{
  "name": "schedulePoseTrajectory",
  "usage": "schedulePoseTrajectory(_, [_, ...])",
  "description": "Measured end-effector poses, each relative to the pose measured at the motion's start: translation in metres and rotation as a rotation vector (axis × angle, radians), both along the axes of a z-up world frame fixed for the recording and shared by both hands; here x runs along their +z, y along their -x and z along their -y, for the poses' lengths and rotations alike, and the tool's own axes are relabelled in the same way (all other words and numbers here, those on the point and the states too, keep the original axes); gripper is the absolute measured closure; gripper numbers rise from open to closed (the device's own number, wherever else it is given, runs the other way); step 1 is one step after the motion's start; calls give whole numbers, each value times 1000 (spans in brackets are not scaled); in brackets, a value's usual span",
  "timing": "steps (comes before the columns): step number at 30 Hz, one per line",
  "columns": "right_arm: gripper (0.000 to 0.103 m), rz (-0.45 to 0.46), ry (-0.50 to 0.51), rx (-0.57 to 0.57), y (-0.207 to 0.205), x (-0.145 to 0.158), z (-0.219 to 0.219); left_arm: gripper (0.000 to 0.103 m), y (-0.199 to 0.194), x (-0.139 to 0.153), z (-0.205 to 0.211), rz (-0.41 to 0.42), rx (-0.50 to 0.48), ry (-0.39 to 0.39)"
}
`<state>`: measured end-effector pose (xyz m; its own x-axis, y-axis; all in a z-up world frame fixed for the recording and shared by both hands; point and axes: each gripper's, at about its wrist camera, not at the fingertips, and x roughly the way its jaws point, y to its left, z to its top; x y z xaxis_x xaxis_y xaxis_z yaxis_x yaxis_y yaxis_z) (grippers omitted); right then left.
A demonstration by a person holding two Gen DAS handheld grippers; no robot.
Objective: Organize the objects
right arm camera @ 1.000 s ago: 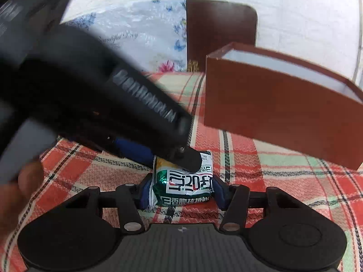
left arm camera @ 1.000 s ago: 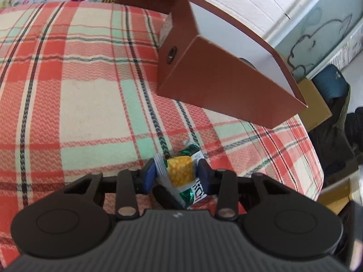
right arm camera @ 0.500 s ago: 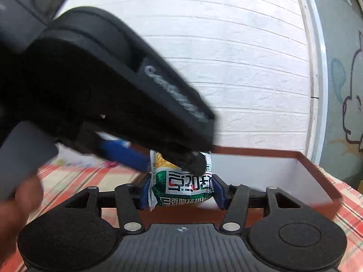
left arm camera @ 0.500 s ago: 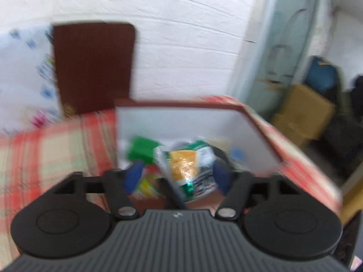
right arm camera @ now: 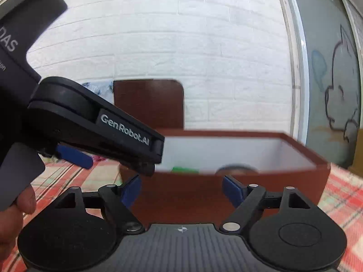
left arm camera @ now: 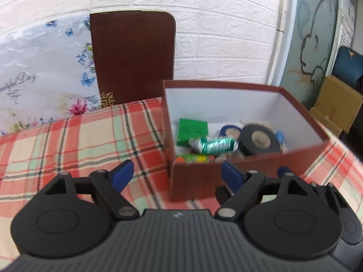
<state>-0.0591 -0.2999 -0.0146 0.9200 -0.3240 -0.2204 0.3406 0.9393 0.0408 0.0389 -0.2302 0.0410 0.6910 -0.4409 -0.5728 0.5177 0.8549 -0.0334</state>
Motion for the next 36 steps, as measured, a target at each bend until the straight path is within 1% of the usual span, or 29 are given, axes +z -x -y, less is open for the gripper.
schedulePoseTrajectory(4, [26,-112,-76,-6,8,-18,-7,17,8,-19,-15,-53,38,-48])
schedulePoseTrajectory(7, [26,-162,-159,-15,15,-26,-9,17,12,-36,-32,-96,63,-67])
schedulePoseTrajectory(8, [26,-175,-173,-26,18,-29,-10,17,13,-42,-37,-105,73,-76])
schedulePoseTrajectory(11, [26,-206,-206,-45,22,-35,-12,17,17,-56,-52,-135,94,-91])
schedulePoseTrajectory(12, [25,-222,-211,-45,27,-39,-16,17,18,-59,-58,-143,103,-81])
schedulePoseTrajectory(15, [25,-262,-204,-48,24,-41,-22,17,22,-68,-72,-157,122,-79])
schedulePoseTrajectory(18, [24,-275,-169,-57,21,-41,-28,16,25,-76,-82,-136,135,-106])
schedulePoseTrajectory(20, [24,-290,-154,-66,16,-42,-30,12,26,-82,-90,-105,150,-130])
schedulePoseTrajectory(22, [23,-301,-144,-73,15,-42,-32,3,28,-89,-99,-56,160,-141])
schedulePoseTrajectory(23, [23,-306,-137,-77,17,-43,-33,0,29,-92,-104,-20,158,-146])
schedulePoseTrajectory(24, [22,-311,-130,-77,16,-44,-34,0,32,-96,-110,18,148,-145])
schedulePoseTrajectory(25, [21,-316,-122,-77,15,-44,-35,0,32,-97,-115,28,137,-126])
schedulePoseTrajectory(27, [20,-325,-110,-80,14,-45,-36,0,30,-96,-120,15,144,-108])
schedulePoseTrajectory(30, [19,-335,-101,-87,12,-45,-37,0,31,-96,-118,32,143,-113])
schedulePoseTrajectory(36, [17,-342,-93,-91,12,-45,-38,0,29,-97,-120,25,140,-100])
